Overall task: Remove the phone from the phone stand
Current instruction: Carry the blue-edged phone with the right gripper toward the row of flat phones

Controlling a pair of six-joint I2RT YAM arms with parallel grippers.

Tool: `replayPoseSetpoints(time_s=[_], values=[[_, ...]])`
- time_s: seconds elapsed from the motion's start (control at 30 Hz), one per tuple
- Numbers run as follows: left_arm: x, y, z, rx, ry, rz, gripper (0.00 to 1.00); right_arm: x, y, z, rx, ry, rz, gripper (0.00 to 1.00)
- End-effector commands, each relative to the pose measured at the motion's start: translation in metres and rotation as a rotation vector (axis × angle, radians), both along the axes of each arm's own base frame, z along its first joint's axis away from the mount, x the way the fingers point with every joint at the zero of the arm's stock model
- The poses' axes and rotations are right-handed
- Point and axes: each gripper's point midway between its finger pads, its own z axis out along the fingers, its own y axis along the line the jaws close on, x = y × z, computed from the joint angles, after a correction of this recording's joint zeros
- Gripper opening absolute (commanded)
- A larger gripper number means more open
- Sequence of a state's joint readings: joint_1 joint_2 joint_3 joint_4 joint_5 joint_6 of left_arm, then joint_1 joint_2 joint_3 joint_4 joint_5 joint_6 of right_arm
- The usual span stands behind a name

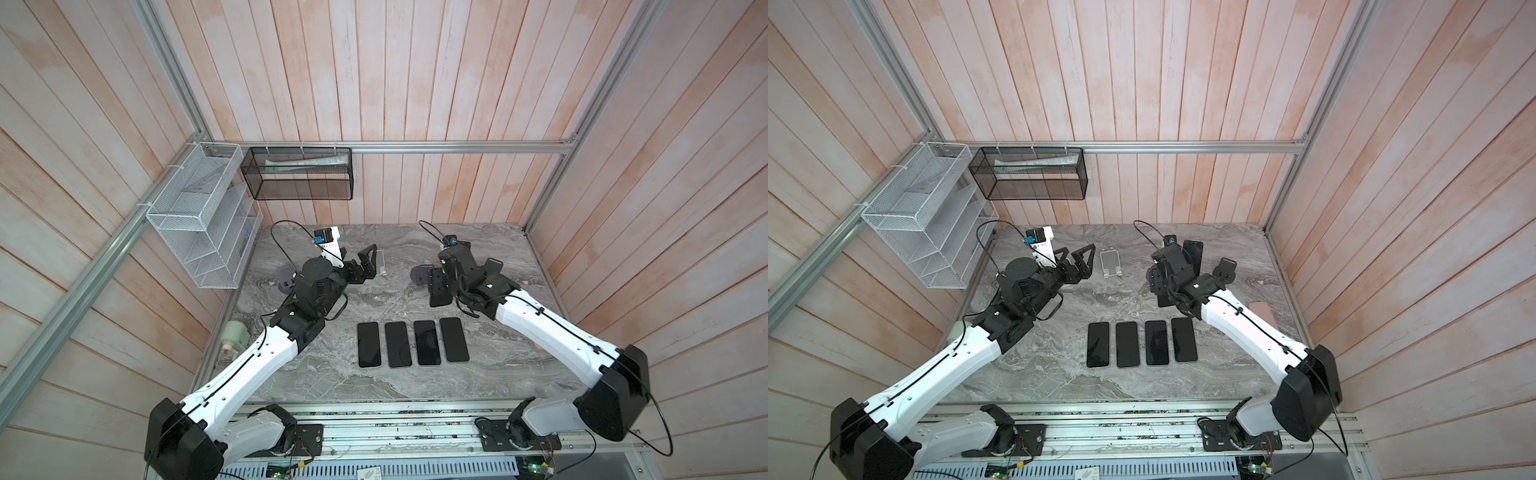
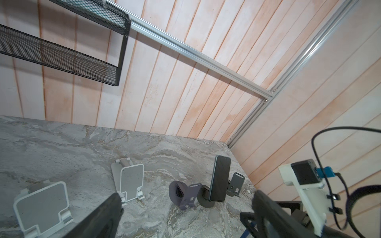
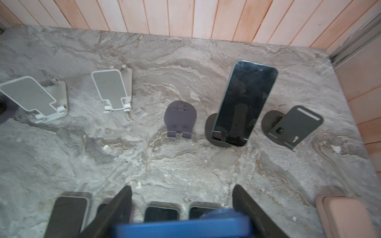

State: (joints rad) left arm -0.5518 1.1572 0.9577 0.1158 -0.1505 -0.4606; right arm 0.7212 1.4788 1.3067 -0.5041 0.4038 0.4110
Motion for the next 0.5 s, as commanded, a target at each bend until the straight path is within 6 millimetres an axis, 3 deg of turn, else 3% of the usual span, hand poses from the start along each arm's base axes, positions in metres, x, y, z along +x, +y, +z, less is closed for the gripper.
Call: replayPoseSetpoints(time_s=[0.0,0.13,0.3,0.47], values=[[0.003,0.033,0.011,-0.005,-0.025,0.153,1.0,-0.004,0.041,0.015,0.087,-0.004,-0.064,0.68],[0.003,0.075,0.016,-0.056,-0.021,0.317,1.0,-0.012,0.095,0.016,0.104,-0.005,-0.047,0.68],[0.0,0.146,0.027,-0.107,-0.039,0.562,1.0,-0.027,0.156,-0.003,0.153,0.045,-0.028,0.67],[-0.002,0.204,0.031,-0.126,-0.05,0.743,1.0,-0.045,0.208,-0.022,0.15,0.113,0.019,0.68]])
